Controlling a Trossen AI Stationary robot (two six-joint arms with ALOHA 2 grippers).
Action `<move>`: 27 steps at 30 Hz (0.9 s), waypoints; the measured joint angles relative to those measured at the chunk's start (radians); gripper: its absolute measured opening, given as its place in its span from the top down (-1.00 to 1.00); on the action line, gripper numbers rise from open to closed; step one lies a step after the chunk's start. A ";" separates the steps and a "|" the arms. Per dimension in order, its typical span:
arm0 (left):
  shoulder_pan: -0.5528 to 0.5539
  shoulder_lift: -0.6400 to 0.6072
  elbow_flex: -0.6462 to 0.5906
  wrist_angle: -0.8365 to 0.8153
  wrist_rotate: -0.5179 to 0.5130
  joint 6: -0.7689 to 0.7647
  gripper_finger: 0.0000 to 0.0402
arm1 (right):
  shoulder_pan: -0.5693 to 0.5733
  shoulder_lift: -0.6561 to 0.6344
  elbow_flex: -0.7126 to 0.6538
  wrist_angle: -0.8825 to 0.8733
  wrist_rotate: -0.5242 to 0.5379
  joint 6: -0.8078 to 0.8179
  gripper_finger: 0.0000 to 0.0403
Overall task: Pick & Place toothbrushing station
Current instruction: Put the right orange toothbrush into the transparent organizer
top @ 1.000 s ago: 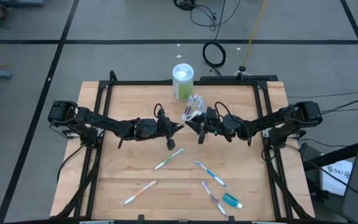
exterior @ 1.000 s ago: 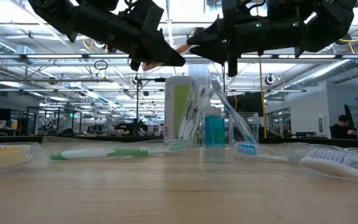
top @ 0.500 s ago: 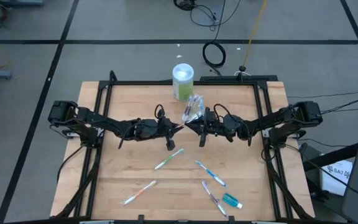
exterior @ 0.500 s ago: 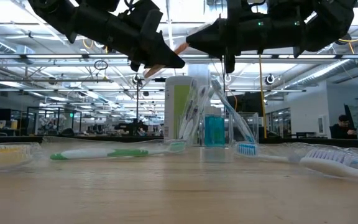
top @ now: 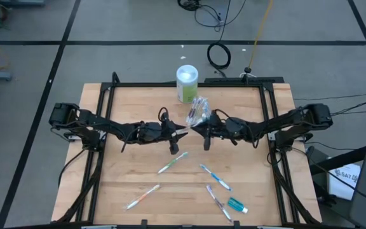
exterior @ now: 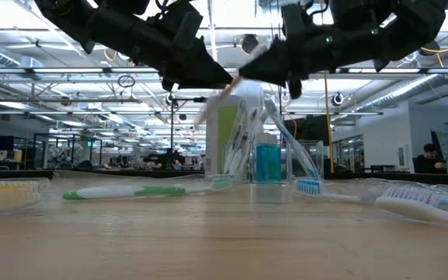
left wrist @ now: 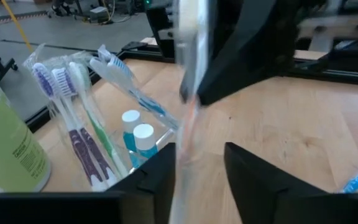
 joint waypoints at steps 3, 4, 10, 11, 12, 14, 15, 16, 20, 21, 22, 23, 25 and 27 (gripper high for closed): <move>0.000 0.000 0.000 -0.020 0.000 0.000 0.13 | -0.001 -0.050 -0.001 -0.110 0.045 -0.011 0.92; 0.000 0.000 0.000 -0.027 0.000 0.000 0.09 | -0.001 -0.077 0.000 -0.148 0.062 -0.021 0.92; 0.001 0.000 0.000 -0.025 0.000 -0.003 -0.06 | 0.000 -0.284 0.000 -0.420 0.133 -0.043 0.92; 0.001 0.000 0.000 -0.024 0.000 -0.003 -0.06 | 0.000 -0.320 0.000 -0.467 0.154 -0.043 0.92; 0.001 0.000 0.000 -0.023 0.000 -0.003 -0.06 | 0.000 -0.357 0.001 -0.522 0.177 -0.042 0.92; 0.001 0.000 0.000 -0.024 0.000 -0.003 -0.06 | 0.000 -0.429 0.001 -0.637 0.221 -0.030 0.92; 0.001 0.000 0.000 -0.024 0.000 -0.003 -0.06 | 0.000 -0.460 0.001 -0.675 0.236 -0.013 0.92; 0.001 0.000 0.000 -0.024 0.000 -0.003 -0.06 | 0.000 -0.496 0.001 -0.717 0.249 0.010 0.92; 0.001 0.000 0.000 -0.024 0.000 -0.003 -0.06 | 0.000 -0.599 0.001 -0.855 0.259 0.073 0.92; 0.001 0.000 0.000 -0.023 0.000 -0.003 -0.07 | 0.000 -0.614 0.001 -0.887 0.260 0.090 0.92; 0.001 0.000 0.000 -0.023 0.000 -0.003 -0.06 | 0.000 -0.624 0.001 -0.912 0.260 0.105 0.92; 0.001 0.000 0.000 -0.023 0.000 -0.003 -0.06 | 0.000 -0.631 0.001 -0.936 0.260 0.117 0.92; 0.001 0.000 0.000 -0.023 0.000 -0.003 -0.06 | 0.000 -0.634 0.001 -0.980 0.260 0.138 0.92; 0.001 0.000 0.000 -0.023 -0.001 -0.003 -0.06 | 0.000 -0.629 0.001 -1.019 0.260 0.158 0.92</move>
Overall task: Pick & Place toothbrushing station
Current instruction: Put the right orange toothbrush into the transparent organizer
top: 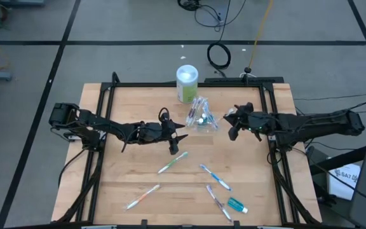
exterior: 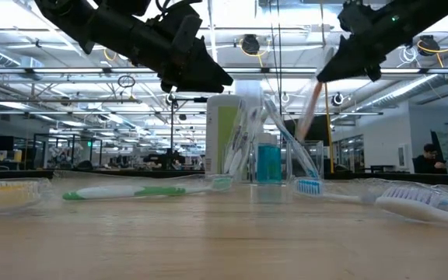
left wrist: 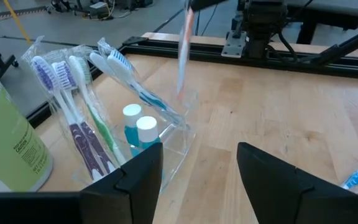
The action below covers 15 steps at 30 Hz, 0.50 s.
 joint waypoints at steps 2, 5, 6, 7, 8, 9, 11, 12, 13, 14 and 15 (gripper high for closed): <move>0.000 0.000 0.000 0.000 0.000 0.000 -0.06 | 0.000 0.013 0.000 -0.022 0.000 0.015 0.91; 0.000 0.000 0.000 0.000 0.000 0.000 -0.06 | -0.001 0.037 -0.001 -0.033 0.000 0.020 0.91; 0.000 0.000 0.000 0.000 0.000 0.000 -0.06 | -0.001 0.048 -0.001 -0.027 0.000 0.020 0.91; 0.000 0.000 0.000 0.000 0.000 0.000 -0.06 | -0.001 0.059 -0.001 -0.025 0.000 0.022 0.91; 0.000 0.000 0.000 0.000 0.000 0.000 -0.07 | -0.001 0.073 -0.001 -0.022 0.000 0.028 0.91; 0.002 0.000 0.000 0.000 0.000 0.000 -0.06 | -0.001 0.089 -0.001 -0.018 0.000 0.036 0.91; 0.002 0.000 0.000 0.000 0.000 0.000 -0.06 | -0.001 0.124 0.000 -0.024 -0.002 0.038 0.91; 0.002 0.000 0.000 0.000 0.000 0.000 -0.06 | -0.001 0.143 0.000 -0.024 -0.003 0.038 0.91; 0.002 0.000 0.000 0.001 0.000 0.000 -0.06 | -0.001 0.162 0.000 -0.020 -0.003 0.038 0.91; 0.002 0.000 0.000 0.001 0.000 0.000 -0.06 | -0.001 0.178 0.000 -0.019 -0.004 0.038 0.91; 0.002 0.000 0.000 0.001 0.000 0.000 -0.06 | -0.001 0.194 0.000 -0.018 -0.004 0.038 0.91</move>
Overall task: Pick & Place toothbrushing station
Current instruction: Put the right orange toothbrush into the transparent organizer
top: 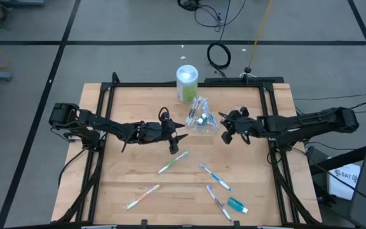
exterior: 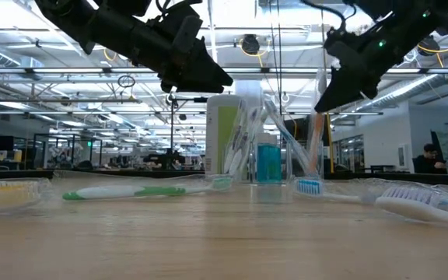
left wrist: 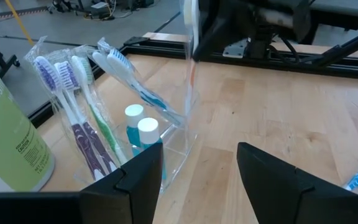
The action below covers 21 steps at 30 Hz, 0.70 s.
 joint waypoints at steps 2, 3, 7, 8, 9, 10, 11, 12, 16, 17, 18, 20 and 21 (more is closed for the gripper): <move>0.000 0.000 0.000 0.000 0.000 0.000 -0.06 | 0.000 0.027 0.000 0.002 -0.001 0.000 0.91; 0.000 0.000 0.000 0.000 0.000 0.000 -0.06 | -0.002 0.038 0.000 0.002 -0.001 -0.001 0.91; 0.000 0.000 0.000 0.000 0.000 0.000 -0.06 | -0.019 0.068 0.003 0.013 -0.024 -0.002 0.85; 0.000 0.000 0.000 0.000 0.000 0.000 -0.06 | -0.025 0.073 0.003 0.011 -0.031 -0.004 0.82; 0.000 0.000 0.000 0.000 0.000 0.000 -0.06 | -0.030 0.078 0.002 0.003 -0.038 -0.010 0.78; 0.000 0.000 0.000 0.000 0.000 0.000 -0.06 | -0.034 0.082 -0.001 -0.009 -0.041 -0.018 0.73; 0.000 0.000 0.000 0.000 0.000 0.000 -0.06 | -0.039 0.084 -0.002 -0.011 -0.044 -0.030 0.68; 0.000 0.000 0.000 -0.001 0.000 0.000 -0.06 | -0.043 0.084 -0.002 -0.006 -0.042 -0.043 0.64; 0.000 0.000 0.000 -0.006 0.000 0.000 -0.06 | -0.064 0.076 -0.001 0.000 0.009 -0.108 0.45; 0.000 0.000 0.000 -0.010 0.000 0.000 -0.06 | -0.068 0.070 -0.001 0.001 0.027 -0.120 0.41; 0.000 0.000 0.000 -0.017 0.000 0.000 -0.06 | -0.072 0.063 -0.001 0.001 0.042 -0.131 0.37; 0.000 0.000 0.000 -0.032 0.000 0.000 -0.06 | -0.081 0.050 0.000 0.015 0.060 -0.138 0.31; 0.000 0.000 0.000 -0.041 0.003 -0.001 -0.06 | -0.085 0.043 0.000 0.018 0.063 -0.140 0.28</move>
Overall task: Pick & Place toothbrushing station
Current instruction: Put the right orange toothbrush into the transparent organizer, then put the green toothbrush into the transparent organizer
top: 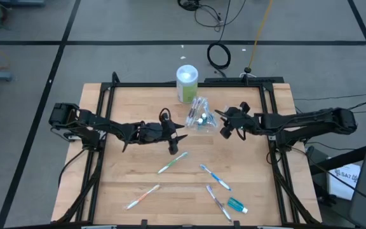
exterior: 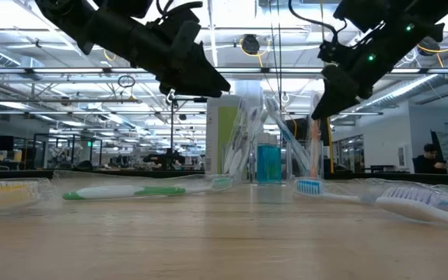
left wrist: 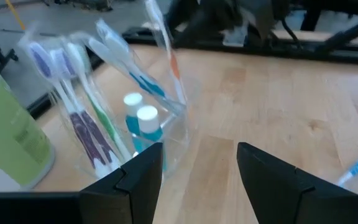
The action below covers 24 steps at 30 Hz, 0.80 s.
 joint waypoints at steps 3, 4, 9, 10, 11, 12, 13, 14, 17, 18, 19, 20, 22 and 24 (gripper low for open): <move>0.000 0.000 0.000 -0.036 0.053 -0.029 -0.06 | -0.006 -0.021 0.000 0.019 0.004 0.001 0.21; 0.000 0.000 0.000 -0.052 0.077 -0.042 -0.06 | -0.006 -0.029 0.000 0.020 0.001 0.005 0.19; -0.010 0.000 0.000 -0.146 0.224 -0.120 -0.06 | 0.003 -0.053 0.000 0.012 -0.014 0.007 0.10; -0.016 0.000 0.000 -0.167 0.250 -0.133 -0.06 | 0.009 -0.054 0.000 0.004 -0.015 0.010 0.09; -0.024 0.000 0.000 -0.184 0.262 -0.139 -0.06 | 0.012 -0.053 0.000 -0.008 -0.024 0.019 0.08; -0.033 0.000 0.000 -0.201 0.263 -0.149 -0.06 | 0.015 -0.053 0.000 -0.025 -0.049 0.029 0.07; -0.043 0.000 0.000 -0.218 0.258 -0.160 -0.06 | 0.016 -0.053 0.000 -0.043 -0.074 0.037 0.07; -0.052 0.000 0.000 -0.233 0.247 -0.172 -0.06 | 0.016 -0.053 0.000 -0.058 -0.103 0.040 0.07; -0.078 0.000 0.000 -0.263 0.212 -0.194 -0.06 | 0.016 -0.053 0.000 -0.084 -0.168 0.042 0.08; -0.086 0.000 0.000 -0.271 0.198 -0.203 -0.06 | 0.016 -0.053 0.000 -0.085 -0.174 0.043 0.08; -0.094 0.000 0.000 -0.279 0.178 -0.215 -0.06 | 0.016 -0.053 0.000 -0.082 -0.174 0.046 0.09; -0.102 0.001 0.000 -0.285 0.159 -0.231 -0.06 | 0.016 -0.053 0.000 -0.078 -0.173 0.056 0.09; -0.118 0.012 0.000 -0.284 0.132 -0.270 -0.06 | 0.016 -0.053 0.000 -0.080 -0.173 0.087 0.09; -0.134 0.031 0.000 -0.290 0.125 -0.300 -0.06 | 0.016 -0.053 0.000 -0.082 -0.174 0.123 0.08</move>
